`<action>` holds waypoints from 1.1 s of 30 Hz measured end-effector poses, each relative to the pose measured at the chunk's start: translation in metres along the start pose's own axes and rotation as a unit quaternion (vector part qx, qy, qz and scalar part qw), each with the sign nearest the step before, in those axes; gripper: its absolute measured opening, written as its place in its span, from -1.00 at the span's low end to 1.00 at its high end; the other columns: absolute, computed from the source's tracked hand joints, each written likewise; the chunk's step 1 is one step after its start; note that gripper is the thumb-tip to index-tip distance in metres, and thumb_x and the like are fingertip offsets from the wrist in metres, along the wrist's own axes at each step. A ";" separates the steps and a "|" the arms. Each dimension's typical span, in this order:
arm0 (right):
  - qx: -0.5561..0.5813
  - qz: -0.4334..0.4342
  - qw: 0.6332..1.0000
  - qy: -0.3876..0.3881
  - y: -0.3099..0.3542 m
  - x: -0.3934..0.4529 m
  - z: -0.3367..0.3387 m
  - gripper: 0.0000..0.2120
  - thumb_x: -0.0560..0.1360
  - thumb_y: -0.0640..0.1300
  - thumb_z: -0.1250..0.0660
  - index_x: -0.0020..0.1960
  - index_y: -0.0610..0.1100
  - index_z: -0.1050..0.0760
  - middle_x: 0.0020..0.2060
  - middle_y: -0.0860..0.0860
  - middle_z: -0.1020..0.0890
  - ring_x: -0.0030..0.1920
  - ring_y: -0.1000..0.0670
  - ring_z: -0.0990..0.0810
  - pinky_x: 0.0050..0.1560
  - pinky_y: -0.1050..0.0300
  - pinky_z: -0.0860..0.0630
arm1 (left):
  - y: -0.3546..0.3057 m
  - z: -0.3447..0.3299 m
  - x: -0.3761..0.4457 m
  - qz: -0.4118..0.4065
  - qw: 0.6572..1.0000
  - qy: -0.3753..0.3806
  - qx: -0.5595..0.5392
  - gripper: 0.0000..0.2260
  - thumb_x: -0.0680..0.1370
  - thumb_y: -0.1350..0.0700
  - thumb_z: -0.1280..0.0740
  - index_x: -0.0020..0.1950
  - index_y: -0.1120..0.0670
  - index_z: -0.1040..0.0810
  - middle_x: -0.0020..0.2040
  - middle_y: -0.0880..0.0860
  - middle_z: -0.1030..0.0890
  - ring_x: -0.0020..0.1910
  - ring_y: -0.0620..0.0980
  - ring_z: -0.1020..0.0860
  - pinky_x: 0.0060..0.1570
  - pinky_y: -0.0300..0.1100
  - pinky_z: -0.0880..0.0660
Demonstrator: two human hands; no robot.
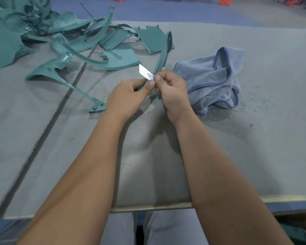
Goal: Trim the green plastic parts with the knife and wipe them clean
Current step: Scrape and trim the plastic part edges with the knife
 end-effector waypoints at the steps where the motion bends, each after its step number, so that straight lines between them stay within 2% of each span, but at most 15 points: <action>1: -0.004 0.006 1.000 -0.006 0.001 0.000 0.000 -0.76 0.58 -0.33 -0.22 -0.24 -0.14 -0.48 -0.44 0.08 -0.46 -0.37 0.14 -0.37 -0.25 0.28 -0.35 | 0.001 0.000 0.001 0.005 1.000 -0.005 0.003 -0.71 0.56 -0.27 -0.20 -0.32 -0.30 -0.55 -0.52 -0.05 -0.34 -0.47 -0.09 -0.30 -0.36 -0.14 -0.19; 5: -0.018 0.025 0.999 -0.020 0.005 0.001 -0.001 -0.75 0.57 -0.34 -0.22 -0.24 -0.14 -0.47 -0.40 0.02 -0.46 -0.34 0.12 -0.38 -0.26 0.28 -0.36 | 0.003 0.000 0.003 0.019 0.999 -0.033 0.019 -0.73 0.54 -0.33 -0.18 -0.02 -0.31 -0.64 -0.45 -0.11 -0.51 -0.39 -0.15 -0.45 -0.34 -0.17 -0.30; 8: -0.002 0.019 1.000 -0.023 0.005 0.004 0.002 -0.75 0.58 -0.35 -0.21 -0.25 -0.15 -0.46 -0.40 0.03 -0.45 -0.35 0.13 -0.37 -0.25 0.27 -0.35 | 0.003 -0.001 0.002 0.016 0.999 -0.037 0.018 -0.70 0.53 -0.35 -0.19 0.02 -0.29 -0.64 -0.44 -0.19 -0.53 -0.39 -0.19 -0.45 -0.35 -0.17 -0.29; 11: -0.008 0.021 1.000 -0.005 0.003 0.007 0.006 -0.75 0.58 -0.34 -0.21 -0.24 -0.13 -0.46 -0.37 0.00 -0.45 -0.29 0.06 -0.37 -0.21 0.22 -0.35 | 0.004 0.001 0.001 0.016 0.999 -0.043 0.021 -0.71 0.52 -0.36 -0.18 0.09 -0.35 -0.60 -0.39 -0.20 -0.57 -0.30 -0.19 -0.51 -0.31 -0.19 -0.33; 14: -0.018 0.035 0.999 -0.011 0.004 0.007 0.004 -0.74 0.57 -0.34 -0.22 -0.25 -0.12 -0.46 -0.40 0.05 -0.45 -0.34 0.11 -0.37 -0.26 0.28 -0.35 | 0.003 0.002 0.001 0.017 0.998 -0.048 0.030 -0.68 0.52 -0.38 -0.15 0.12 -0.34 -0.60 -0.38 -0.23 -0.58 -0.29 -0.17 -0.52 -0.34 -0.21 -0.31; 16: 0.009 0.024 0.998 -0.051 0.002 0.010 0.010 -0.75 0.58 -0.33 -0.21 -0.24 -0.12 -0.47 -0.44 0.11 -0.46 -0.42 0.18 -0.37 -0.35 0.33 -0.35 | 0.003 0.001 -0.001 0.020 0.998 -0.053 0.035 -0.67 0.51 -0.38 -0.16 0.12 -0.33 -0.60 -0.34 -0.25 -0.61 -0.28 -0.17 -0.53 -0.35 -0.22 -0.30; 18: 0.063 -0.014 0.990 -0.122 -0.004 0.015 0.030 -0.73 0.60 -0.29 -0.20 -0.25 -0.09 -0.46 -0.47 0.10 -0.44 -0.47 0.17 -0.36 -0.43 0.32 -0.33 | 0.003 0.000 -0.005 0.019 0.998 -0.053 0.042 -0.67 0.50 -0.38 -0.17 0.11 -0.32 -0.60 -0.20 -0.22 -0.66 -0.21 -0.15 -0.56 -0.34 -0.24 -0.32; 21: 0.070 -0.048 0.985 -0.150 -0.010 0.021 0.049 -0.69 0.62 -0.23 -0.18 -0.28 -0.07 -0.43 -0.49 0.06 -0.36 -0.51 0.13 -0.25 -0.51 0.29 -0.24 | 0.004 0.000 -0.009 0.012 0.998 -0.043 0.048 -0.65 0.50 -0.38 -0.17 0.14 -0.31 -0.60 -0.31 -0.27 -0.61 -0.26 -0.16 -0.53 -0.36 -0.23 -0.30; 24: 0.068 -0.070 0.983 -0.158 -0.012 0.019 0.048 -0.70 0.62 -0.20 -0.18 -0.28 -0.08 -0.41 -0.47 0.02 -0.33 -0.52 0.12 -0.21 -0.53 0.27 -0.18 | 0.003 0.001 -0.008 0.002 0.997 -0.045 0.064 -0.66 0.53 -0.36 -0.16 0.16 -0.30 -0.60 -0.25 -0.35 -0.56 -0.27 -0.17 -0.48 -0.37 -0.25 -0.27; 26: 0.094 -0.080 0.978 -0.169 -0.010 0.017 0.048 -0.70 0.61 -0.22 -0.18 -0.29 -0.09 -0.41 -0.49 0.03 -0.34 -0.53 0.12 -0.20 -0.53 0.28 -0.15 | 0.003 0.001 -0.008 -0.006 0.996 -0.051 0.079 -0.66 0.54 -0.34 -0.15 0.16 -0.29 -0.60 -0.29 -0.26 -0.58 -0.24 -0.15 -0.49 -0.36 -0.27 -0.26; 28: 0.128 -0.087 0.973 -0.174 -0.008 0.016 0.050 -0.73 0.60 -0.22 -0.19 -0.27 -0.09 -0.42 -0.50 0.04 -0.36 -0.53 0.11 -0.21 -0.54 0.28 -0.14 | 0.004 0.003 -0.007 -0.004 0.994 -0.063 0.087 -0.67 0.55 -0.33 -0.14 0.14 -0.29 -0.61 -0.42 -0.21 -0.51 -0.23 -0.11 -0.50 -0.35 -0.24 -0.28; 30: 0.127 -0.070 0.975 -0.169 -0.003 0.012 0.049 -0.85 0.58 -0.16 -0.27 -0.17 -0.09 -0.43 -0.43 -0.01 -0.39 -0.48 0.08 -0.24 -0.52 0.25 -0.19 | 0.006 0.005 -0.005 -0.001 0.993 -0.072 0.094 -0.67 0.56 -0.32 -0.13 0.12 -0.29 -0.62 -0.46 -0.26 -0.49 -0.29 -0.11 -0.47 -0.37 -0.22 -0.26; 31: 0.094 -0.051 0.980 -0.166 0.000 0.011 0.049 -0.91 0.56 -0.14 -0.32 -0.09 -0.10 -0.42 -0.35 -0.06 -0.43 -0.43 0.05 -0.30 -0.47 0.21 -0.29 | 0.006 0.005 -0.004 -0.001 0.993 -0.073 0.098 -0.67 0.57 -0.32 -0.12 0.10 -0.29 -0.62 -0.44 -0.31 -0.48 -0.33 -0.14 -0.45 -0.38 -0.22 -0.24; 33: -0.020 0.007 0.986 -0.168 0.009 0.008 0.050 -0.88 0.54 -0.14 -0.33 0.03 -0.10 -0.41 -0.20 -0.14 -0.52 -0.29 -0.02 -0.43 -0.26 0.05 -0.47 | 0.006 0.006 -0.004 -0.004 0.992 -0.073 0.102 -0.67 0.57 -0.32 -0.12 0.10 -0.28 -0.62 -0.42 -0.39 -0.47 -0.38 -0.20 -0.43 -0.40 -0.22 -0.21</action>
Point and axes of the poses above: each hand's wrist, its own x-axis towards the middle knuckle, its own z-axis out of the back of the hand, y = z × x, the point moved 7 cm from there along x, towards the middle knuckle
